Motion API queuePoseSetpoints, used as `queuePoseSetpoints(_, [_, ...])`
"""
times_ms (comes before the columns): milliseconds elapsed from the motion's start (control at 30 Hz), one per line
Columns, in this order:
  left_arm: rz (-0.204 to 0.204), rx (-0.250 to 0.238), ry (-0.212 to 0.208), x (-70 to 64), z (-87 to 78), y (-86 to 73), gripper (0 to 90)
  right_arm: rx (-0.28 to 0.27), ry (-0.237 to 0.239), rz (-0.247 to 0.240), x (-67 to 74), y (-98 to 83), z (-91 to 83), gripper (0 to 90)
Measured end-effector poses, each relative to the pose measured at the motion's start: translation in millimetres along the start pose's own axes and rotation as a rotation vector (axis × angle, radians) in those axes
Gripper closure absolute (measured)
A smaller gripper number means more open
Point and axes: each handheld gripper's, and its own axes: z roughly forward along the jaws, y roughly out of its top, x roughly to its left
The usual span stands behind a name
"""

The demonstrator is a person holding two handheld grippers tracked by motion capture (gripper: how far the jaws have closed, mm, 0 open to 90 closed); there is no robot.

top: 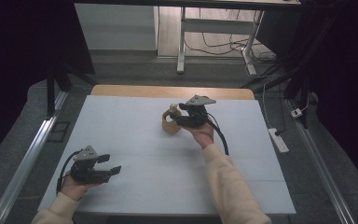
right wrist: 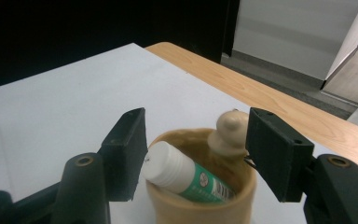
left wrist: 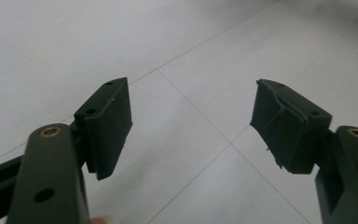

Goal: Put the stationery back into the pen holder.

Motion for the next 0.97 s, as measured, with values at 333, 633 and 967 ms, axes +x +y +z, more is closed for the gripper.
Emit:
queuePoseSetpoints(333, [-0.003, 0.0, 0.009, 0.2, -0.3, -0.1, 28.1, 0.086, -0.03, -0.052, -3.3, -38.4, -89.3, 35.1])
queuePoseSetpoints(633, [0.009, 0.001, 0.01, -0.3, 5.0, 4.1, 28.2, 0.13, -0.044, -0.007, 0.7, -81.8, -162.3, 34.5])
queuePoseSetpoints(967, [0.013, -0.002, 0.019, 0.7, 7.2, 6.0, 28.3, 0.149, -0.038, 0.022, 2.6, -103.8, -184.6, 32.6])
